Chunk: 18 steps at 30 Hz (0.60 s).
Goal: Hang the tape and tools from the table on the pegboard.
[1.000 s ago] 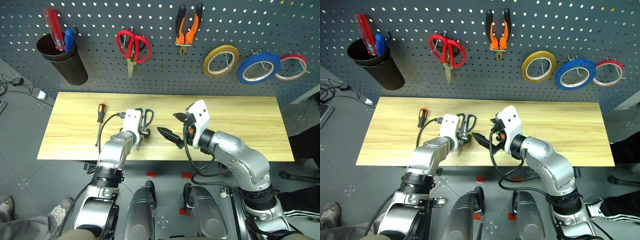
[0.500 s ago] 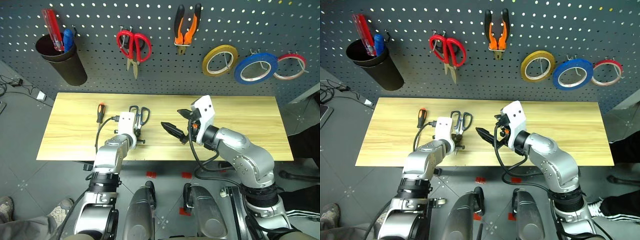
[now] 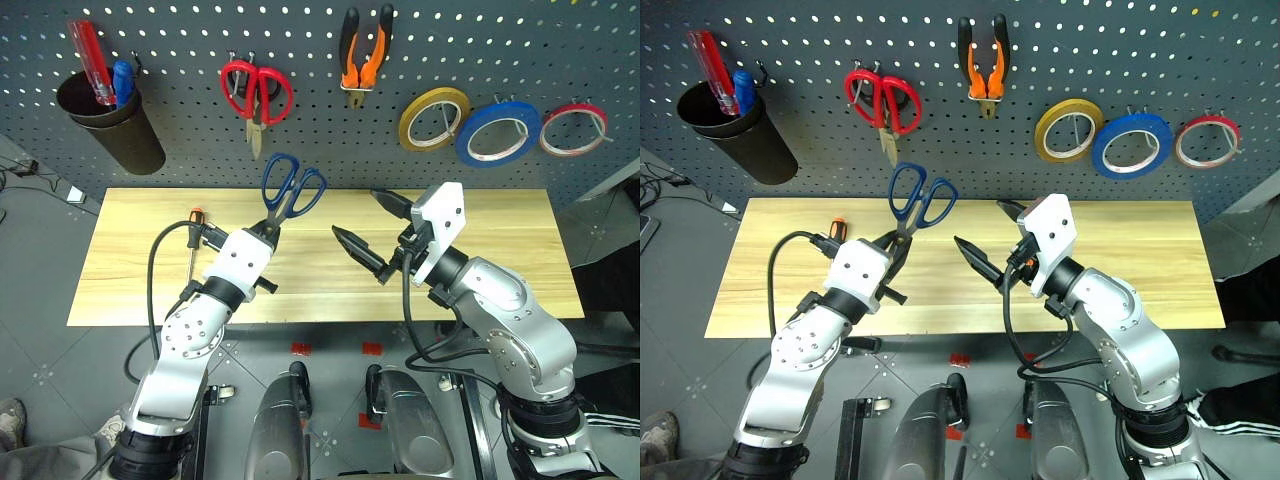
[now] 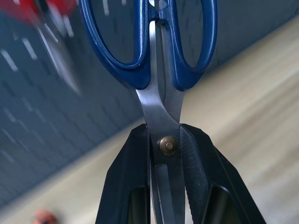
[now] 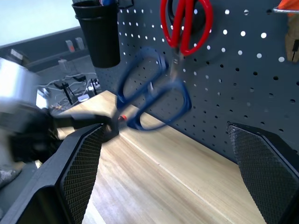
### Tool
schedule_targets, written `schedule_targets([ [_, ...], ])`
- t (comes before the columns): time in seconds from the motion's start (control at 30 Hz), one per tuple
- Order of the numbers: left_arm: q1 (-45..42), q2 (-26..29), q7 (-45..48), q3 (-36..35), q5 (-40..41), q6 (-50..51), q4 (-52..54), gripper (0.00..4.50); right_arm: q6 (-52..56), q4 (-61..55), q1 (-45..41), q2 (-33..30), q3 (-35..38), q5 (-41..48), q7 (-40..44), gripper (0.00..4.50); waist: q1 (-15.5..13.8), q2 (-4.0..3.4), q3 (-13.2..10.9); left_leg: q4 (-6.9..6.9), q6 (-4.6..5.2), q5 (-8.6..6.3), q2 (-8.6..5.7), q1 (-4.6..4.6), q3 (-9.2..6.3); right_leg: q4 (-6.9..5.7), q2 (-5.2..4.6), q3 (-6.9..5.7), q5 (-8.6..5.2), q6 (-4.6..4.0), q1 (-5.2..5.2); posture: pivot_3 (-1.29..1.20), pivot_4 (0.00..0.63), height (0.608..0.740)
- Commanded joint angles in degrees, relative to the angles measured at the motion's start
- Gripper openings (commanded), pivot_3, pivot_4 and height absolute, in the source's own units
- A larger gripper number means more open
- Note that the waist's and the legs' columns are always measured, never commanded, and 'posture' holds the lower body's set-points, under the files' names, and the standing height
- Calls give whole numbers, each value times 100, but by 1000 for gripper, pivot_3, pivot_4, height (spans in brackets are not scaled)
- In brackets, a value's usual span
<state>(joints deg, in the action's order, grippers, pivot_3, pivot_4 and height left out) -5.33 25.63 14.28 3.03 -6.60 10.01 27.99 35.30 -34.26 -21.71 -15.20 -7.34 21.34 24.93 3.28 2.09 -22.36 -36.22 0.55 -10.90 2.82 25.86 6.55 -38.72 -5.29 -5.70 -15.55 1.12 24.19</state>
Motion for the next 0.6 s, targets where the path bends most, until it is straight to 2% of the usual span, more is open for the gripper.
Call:
schedule_targets([
  [0.03,5,-78,-203,-278,-184,-206,526,611,-320,-162,-51,-24,156,61,54,4500,-1,0,0,0,0,0,-1,0,1,0,0,2,0,0,0,-170,350,740],
  [0.27,-810,-226,-307,-628,-71,235,-52,611,-522,228,-513,21,241,23,3,4500,-1,0,0,-3,0,2,-2,-1,0,-12,3,1,-1,2,3,-173,355,740],
  [0.43,-1523,-41,-122,-695,-24,-8,-924,610,-568,440,-895,91,305,54,-66,4500,1,0,-1,-5,0,3,-3,0,3,-13,3,0,-1,2,6,-192,363,740],
  [0.6,-1837,-21,-151,-788,25,-147,-1325,546,-549,431,-929,106,293,59,-95,4500,5,0,-1,-7,0,3,-3,0,7,-8,2,5,-1,2,5,-203,368,740],
])
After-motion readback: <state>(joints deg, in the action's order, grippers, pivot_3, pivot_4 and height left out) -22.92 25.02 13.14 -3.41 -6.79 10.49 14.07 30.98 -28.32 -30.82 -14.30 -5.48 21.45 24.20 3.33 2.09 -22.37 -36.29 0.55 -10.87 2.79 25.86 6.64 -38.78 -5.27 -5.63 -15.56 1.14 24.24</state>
